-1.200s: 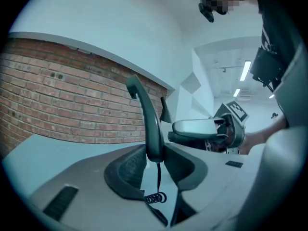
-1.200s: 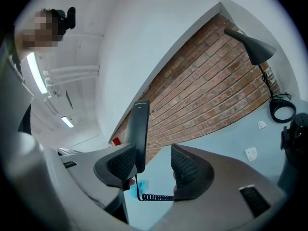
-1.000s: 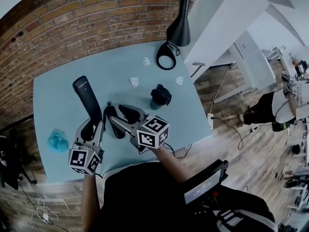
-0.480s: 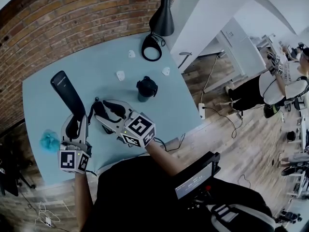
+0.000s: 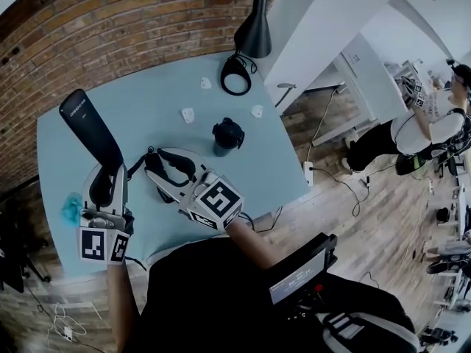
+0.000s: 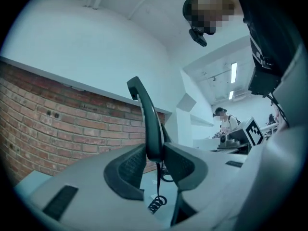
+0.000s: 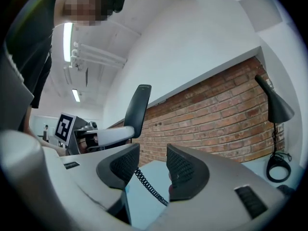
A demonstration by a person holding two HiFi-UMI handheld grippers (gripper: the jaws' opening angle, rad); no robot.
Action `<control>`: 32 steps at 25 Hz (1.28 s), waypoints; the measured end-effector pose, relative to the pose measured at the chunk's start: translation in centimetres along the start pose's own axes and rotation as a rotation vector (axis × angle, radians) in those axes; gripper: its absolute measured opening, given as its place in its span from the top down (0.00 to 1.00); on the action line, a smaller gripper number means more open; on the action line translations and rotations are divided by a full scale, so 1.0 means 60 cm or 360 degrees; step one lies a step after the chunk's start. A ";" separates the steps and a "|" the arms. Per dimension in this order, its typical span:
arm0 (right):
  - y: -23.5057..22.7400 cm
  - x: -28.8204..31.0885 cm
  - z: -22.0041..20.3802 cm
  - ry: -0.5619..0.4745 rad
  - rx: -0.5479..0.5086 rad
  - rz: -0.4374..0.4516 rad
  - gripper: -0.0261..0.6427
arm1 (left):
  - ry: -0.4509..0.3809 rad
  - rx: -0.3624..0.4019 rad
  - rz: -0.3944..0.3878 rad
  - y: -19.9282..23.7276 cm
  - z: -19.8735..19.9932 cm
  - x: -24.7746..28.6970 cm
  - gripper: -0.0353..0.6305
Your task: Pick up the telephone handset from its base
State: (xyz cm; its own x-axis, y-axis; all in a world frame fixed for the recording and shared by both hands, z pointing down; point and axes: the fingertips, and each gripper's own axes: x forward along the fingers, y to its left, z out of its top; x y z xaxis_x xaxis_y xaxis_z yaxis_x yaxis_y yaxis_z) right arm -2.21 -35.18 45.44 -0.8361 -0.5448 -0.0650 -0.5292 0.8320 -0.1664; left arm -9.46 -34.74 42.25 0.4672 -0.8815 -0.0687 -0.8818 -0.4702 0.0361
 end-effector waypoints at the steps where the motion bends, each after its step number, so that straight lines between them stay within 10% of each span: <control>1: 0.002 -0.001 0.005 -0.0007 -0.0027 0.0000 0.69 | -0.0014 0.0029 0.0003 -0.001 0.010 0.000 0.73; 13: -0.018 -0.031 0.066 -0.0189 -0.0254 -0.0266 0.83 | -0.0113 0.0275 0.0119 -0.004 0.050 -0.009 0.73; 32: -0.045 -0.029 -0.063 0.0065 -0.0209 -0.0332 0.95 | 0.0241 -0.0001 0.0054 -0.020 -0.160 -0.010 0.73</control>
State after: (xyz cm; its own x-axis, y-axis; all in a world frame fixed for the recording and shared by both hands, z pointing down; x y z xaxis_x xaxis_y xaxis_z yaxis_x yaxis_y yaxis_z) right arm 0.12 -36.11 49.72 -0.7107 -0.7035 -0.0024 -0.7028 0.7101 -0.0426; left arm -8.07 -34.09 51.82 0.4413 -0.8934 0.0839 -0.8974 -0.4398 0.0363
